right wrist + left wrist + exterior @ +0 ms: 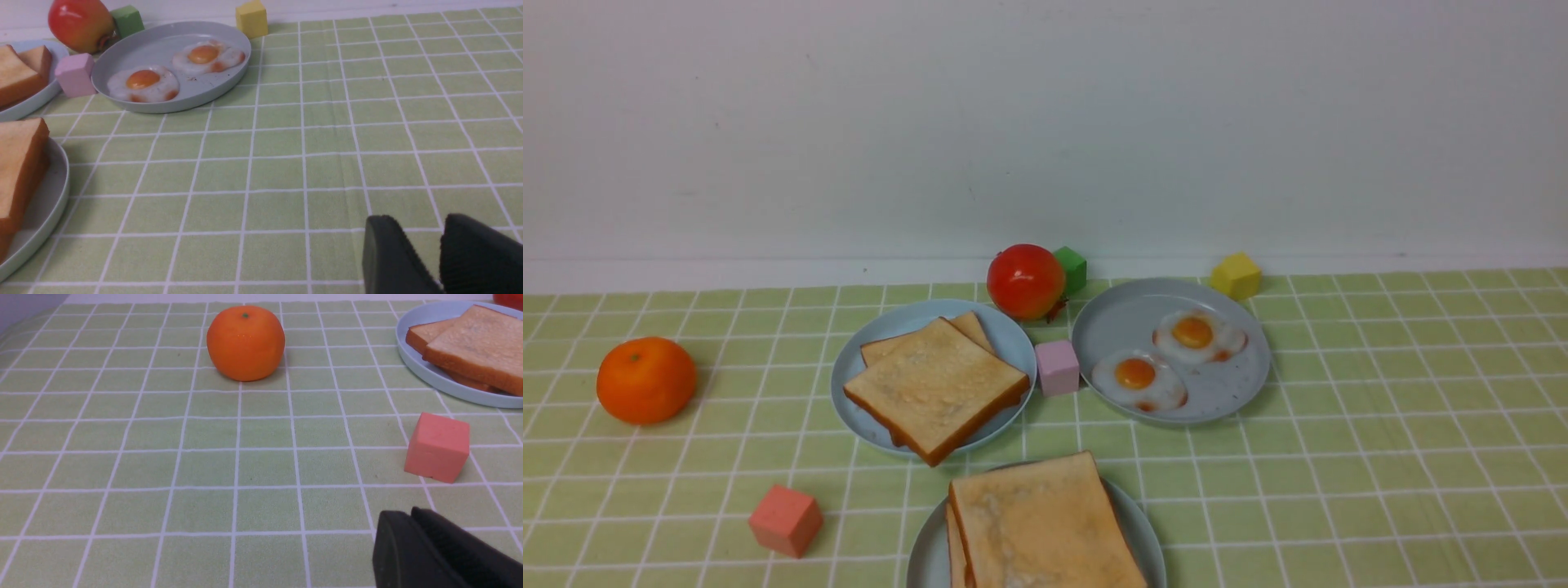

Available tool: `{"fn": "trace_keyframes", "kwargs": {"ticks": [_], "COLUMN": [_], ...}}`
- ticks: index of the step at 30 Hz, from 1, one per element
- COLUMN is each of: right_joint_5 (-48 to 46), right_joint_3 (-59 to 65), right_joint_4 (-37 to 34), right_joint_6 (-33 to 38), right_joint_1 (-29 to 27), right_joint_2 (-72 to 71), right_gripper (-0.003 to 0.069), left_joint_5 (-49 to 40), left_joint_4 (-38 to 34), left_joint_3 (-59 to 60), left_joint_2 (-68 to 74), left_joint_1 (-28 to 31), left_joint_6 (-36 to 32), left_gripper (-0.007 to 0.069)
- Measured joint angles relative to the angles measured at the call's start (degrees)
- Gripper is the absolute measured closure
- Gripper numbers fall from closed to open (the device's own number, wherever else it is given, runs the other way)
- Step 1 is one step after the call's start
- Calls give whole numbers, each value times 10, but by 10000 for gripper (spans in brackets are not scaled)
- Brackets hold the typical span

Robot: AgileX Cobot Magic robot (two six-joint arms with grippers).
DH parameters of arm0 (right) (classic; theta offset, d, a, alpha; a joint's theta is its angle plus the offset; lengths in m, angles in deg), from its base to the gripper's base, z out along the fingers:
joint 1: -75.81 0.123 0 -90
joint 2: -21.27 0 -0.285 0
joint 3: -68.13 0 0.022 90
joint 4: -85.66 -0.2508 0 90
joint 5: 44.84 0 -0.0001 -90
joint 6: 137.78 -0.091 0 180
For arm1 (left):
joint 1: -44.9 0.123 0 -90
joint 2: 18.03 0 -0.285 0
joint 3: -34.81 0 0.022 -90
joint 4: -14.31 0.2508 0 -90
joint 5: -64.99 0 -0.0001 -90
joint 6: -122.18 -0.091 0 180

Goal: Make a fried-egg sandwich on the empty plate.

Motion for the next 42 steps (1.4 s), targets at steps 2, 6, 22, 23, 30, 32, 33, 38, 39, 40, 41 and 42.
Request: {"fn": "trace_keyframes", "kwargs": {"ticks": [2, 6, 22, 23, 30, 32, 33, 38, 39, 40, 41, 42], "right_joint_5": [0, 0, 0, 0, 0, 0, 0, 0, 0, 0, 0, 0], "right_joint_3": [0, 0, 0, 0, 0, 0, 0, 0, 0, 0, 0, 0], "right_joint_4": [0, 0, 0, 0, 0, 0, 0, 0, 0, 0, 0, 0], "right_joint_6": [0, 0, 0, 0, 0, 0, 0, 0, 0, 0, 0, 0], "right_joint_1": [0, 0, 0, 0, 0, 0, 0, 0, 0, 0, 0, 0], "right_joint_2": [0, 0, 0, 0, 0, 0, 0, 0, 0, 0, 0, 0], "right_gripper": [434, 431, 421, 421, 421, 421, 421, 421, 421, 421, 421, 421], "left_joint_5": [0, 0, 0, 0, -1, -1, -1, -1, -1, -1, -1, -1], "left_joint_4": [0, 0, 0, 0, 0, 0, 0, 0, 0, 0, 0, 0], "left_joint_3": [0, 0, 0, 0, 0, 0, 0, 0, 0, 0, 0, 0], "left_joint_2": [0, 0, 0, 0, 0, 0, 0, 0, 0, 0, 0, 0], "left_joint_1": [0, 0, 0, 0, 0, 0, 0, 0, 0, 0, 0, 0], "left_joint_6": [0, 0, 0, 0, 0, 0, 0, 0, 0, 0, 0, 0], "left_gripper": [576, 573, 556, 554, 549, 546, 545, 538, 536, 535, 534, 533]}}
